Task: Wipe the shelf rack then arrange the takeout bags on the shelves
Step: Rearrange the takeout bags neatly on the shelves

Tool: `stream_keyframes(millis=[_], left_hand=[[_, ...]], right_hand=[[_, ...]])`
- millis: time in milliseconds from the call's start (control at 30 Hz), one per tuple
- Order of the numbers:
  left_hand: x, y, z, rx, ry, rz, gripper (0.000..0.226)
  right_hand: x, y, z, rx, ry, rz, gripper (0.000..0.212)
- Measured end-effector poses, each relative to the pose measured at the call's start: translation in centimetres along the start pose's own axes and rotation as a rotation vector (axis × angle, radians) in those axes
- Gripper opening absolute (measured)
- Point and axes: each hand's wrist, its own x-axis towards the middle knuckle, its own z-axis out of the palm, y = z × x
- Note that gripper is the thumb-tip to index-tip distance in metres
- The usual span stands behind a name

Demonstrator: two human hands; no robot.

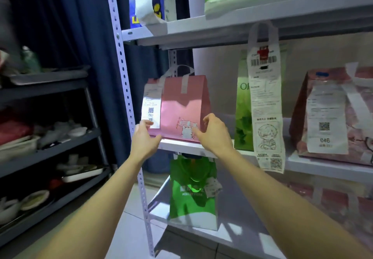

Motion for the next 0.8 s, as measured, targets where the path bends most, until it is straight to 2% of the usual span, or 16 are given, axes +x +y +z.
stream_keyframes(millis=[100,167,300,333,400,500,633,800], left_hand=[[2.4,-1.5,-0.9,0.0,-0.028,-0.008,0.074],[4.0,-1.9,-0.8,-0.043,-0.049,-0.021,0.083],[6.5,-1.9,0.1,-0.202,-0.112,-0.158,0.109],[6.9,-2.0,0.3,-0.249,-0.11,-0.184,0.105],[7.3,-2.5,0.7,-0.294,-0.071,-0.167,0.08],[6.3,-3.3,0.7,-0.325,0.008,-0.121,0.06],[3.6,-3.5,-0.3,-0.387,0.088,-0.072,0.058],[-2.1,-2.6,-2.3,-0.439,0.154,0.021,0.064]], right_hand=[[1.7,-0.4,2.0,-0.023,0.017,0.088,0.07],[2.8,-0.6,2.7,-0.042,0.023,0.136,0.074],[4.0,-0.9,3.6,-0.024,0.011,0.136,0.047],[3.9,-0.9,3.7,0.008,0.013,0.127,0.038],[3.6,-0.7,3.7,0.05,0.024,0.108,0.022],[2.6,-0.4,3.0,0.096,0.031,0.079,0.015],[0.1,-0.1,1.5,0.158,0.07,0.016,0.013],[-5.0,0.0,-0.5,0.168,0.198,-0.092,0.015]])
